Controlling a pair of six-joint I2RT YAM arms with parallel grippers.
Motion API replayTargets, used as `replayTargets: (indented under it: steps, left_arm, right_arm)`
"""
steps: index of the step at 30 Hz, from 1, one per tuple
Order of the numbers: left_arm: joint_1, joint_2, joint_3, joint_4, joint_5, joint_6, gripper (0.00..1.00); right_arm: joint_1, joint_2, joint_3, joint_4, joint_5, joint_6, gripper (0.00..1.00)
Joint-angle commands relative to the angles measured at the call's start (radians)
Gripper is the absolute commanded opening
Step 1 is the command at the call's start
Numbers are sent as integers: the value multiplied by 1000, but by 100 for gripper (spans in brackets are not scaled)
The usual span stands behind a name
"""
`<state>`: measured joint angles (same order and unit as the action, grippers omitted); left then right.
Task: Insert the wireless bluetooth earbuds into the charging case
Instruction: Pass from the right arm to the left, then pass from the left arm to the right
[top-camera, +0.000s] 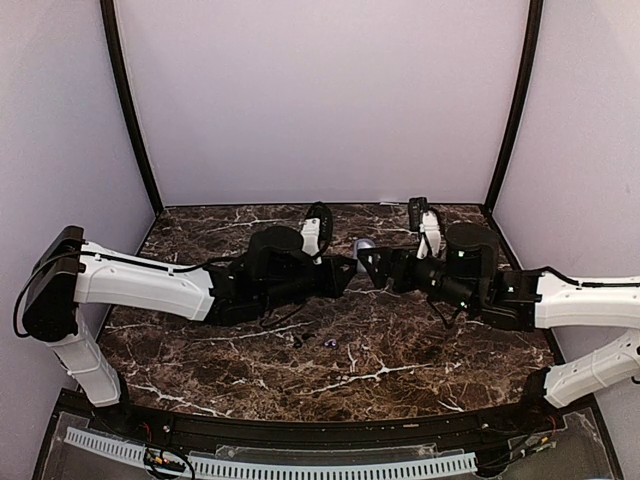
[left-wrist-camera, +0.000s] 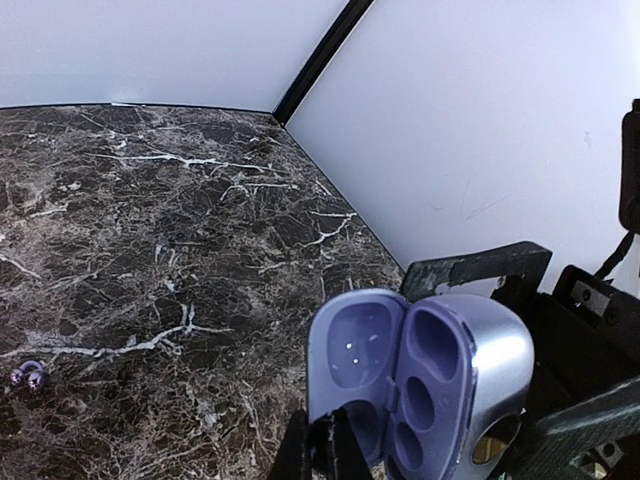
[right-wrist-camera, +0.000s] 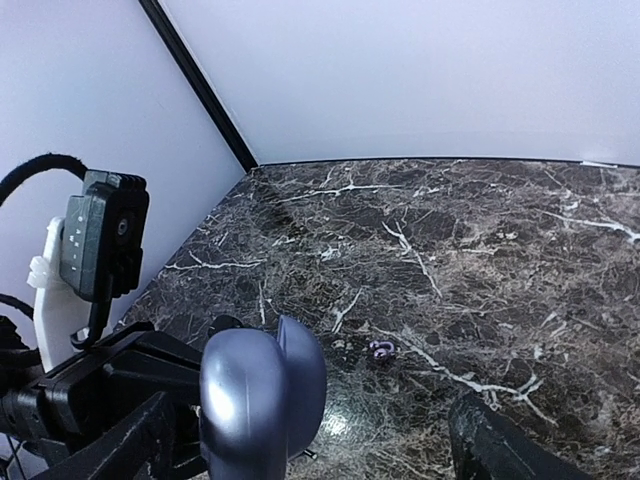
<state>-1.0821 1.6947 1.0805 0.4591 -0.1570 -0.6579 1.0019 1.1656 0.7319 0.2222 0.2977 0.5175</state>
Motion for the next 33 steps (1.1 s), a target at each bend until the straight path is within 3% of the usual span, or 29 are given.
replayTargets:
  steps: [1,10,18,21,24,33]
  left_arm:
    - [-1,-27,46,-70,-27,93,0]
    - [-3,-71,65,-240,-215,383,0]
    - [-55,-163,-18,-169,-304,812,0]
    - [-89,-233,-81,-98,-221,963,0]
    - [-104,-280,-110,-84,-132,1018,0]
    - [-190,-270,-11,-197,-133,1123,0]
  right_arm:
    - [4,-69,20,-48,-8,1,96]
    - [-8,-270,14,-296,-17,53,99]
    - [-81,-362,42,-474,-322,0,93]
    - [-87,-365,2,-444,-490,-85,84]
    - [-80,-373,-48,-381,-621,-160,81]
    - [-12,-343,-22,-296,-667,-323,71]
